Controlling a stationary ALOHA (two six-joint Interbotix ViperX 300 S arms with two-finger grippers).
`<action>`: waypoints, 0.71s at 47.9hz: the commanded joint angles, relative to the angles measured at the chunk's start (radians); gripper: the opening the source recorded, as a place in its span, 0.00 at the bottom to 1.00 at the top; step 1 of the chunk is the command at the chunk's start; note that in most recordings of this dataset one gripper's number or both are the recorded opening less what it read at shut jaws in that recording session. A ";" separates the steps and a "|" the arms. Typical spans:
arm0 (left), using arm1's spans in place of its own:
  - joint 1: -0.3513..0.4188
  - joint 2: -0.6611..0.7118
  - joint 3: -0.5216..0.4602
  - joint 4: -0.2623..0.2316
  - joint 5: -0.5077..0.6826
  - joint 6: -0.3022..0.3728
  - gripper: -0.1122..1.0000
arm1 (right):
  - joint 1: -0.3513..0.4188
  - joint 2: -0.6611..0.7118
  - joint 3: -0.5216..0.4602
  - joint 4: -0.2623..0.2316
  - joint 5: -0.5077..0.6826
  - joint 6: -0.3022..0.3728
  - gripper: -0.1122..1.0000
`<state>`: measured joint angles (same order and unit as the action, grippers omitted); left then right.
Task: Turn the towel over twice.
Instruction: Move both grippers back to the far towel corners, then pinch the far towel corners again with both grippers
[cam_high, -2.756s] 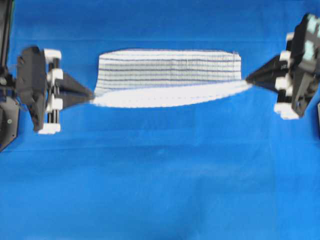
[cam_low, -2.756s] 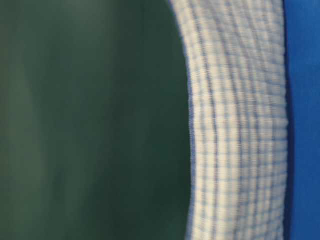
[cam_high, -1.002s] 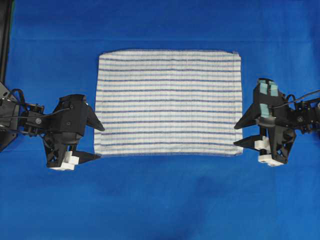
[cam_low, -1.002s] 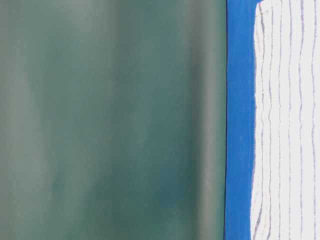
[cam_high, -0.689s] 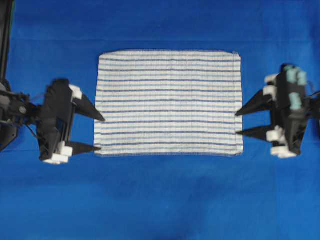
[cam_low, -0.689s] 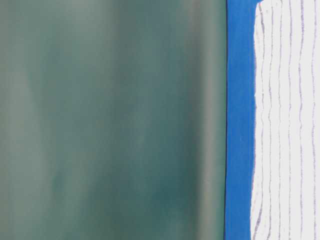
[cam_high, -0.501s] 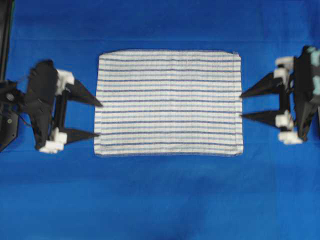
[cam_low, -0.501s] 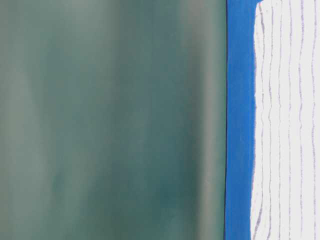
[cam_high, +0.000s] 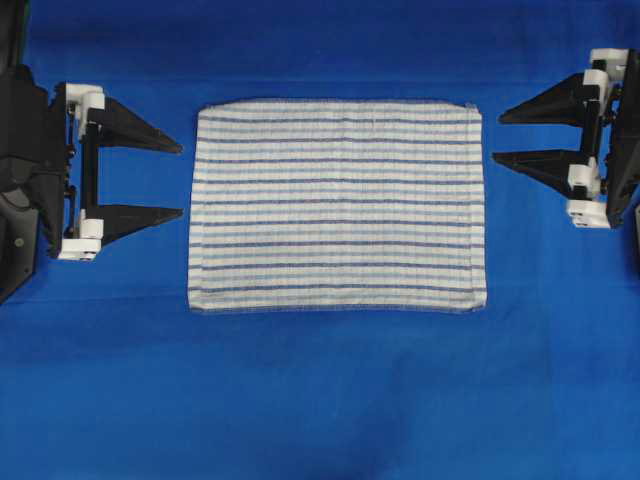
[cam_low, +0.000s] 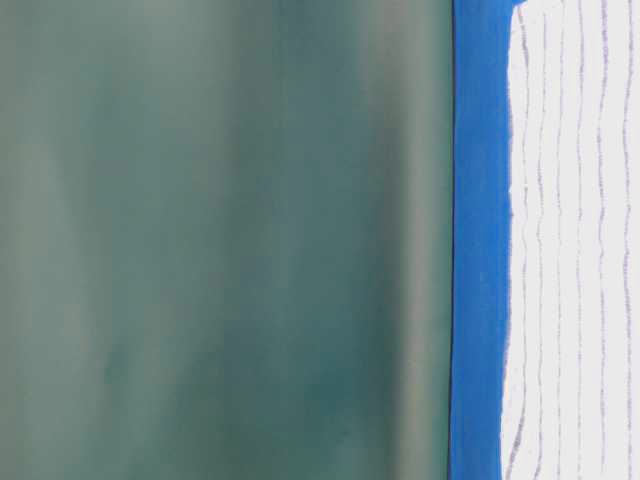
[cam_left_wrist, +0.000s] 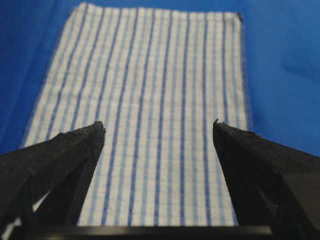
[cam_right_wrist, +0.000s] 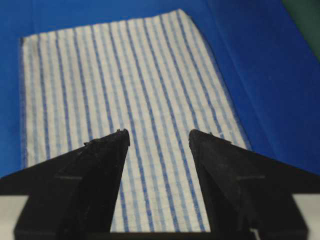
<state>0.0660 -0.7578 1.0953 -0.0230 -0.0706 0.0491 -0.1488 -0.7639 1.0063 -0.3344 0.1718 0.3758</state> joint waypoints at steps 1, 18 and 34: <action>0.009 0.009 -0.011 0.000 -0.006 0.000 0.86 | -0.011 0.005 -0.009 -0.002 -0.006 -0.002 0.63; 0.187 0.130 0.018 0.000 -0.078 0.038 0.86 | -0.210 0.169 -0.014 -0.006 -0.012 -0.002 0.63; 0.383 0.379 0.034 0.000 -0.209 0.095 0.86 | -0.385 0.442 -0.011 -0.029 -0.152 -0.003 0.63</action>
<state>0.4218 -0.4310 1.1443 -0.0230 -0.2286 0.1427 -0.5062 -0.3636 1.0078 -0.3590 0.0614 0.3743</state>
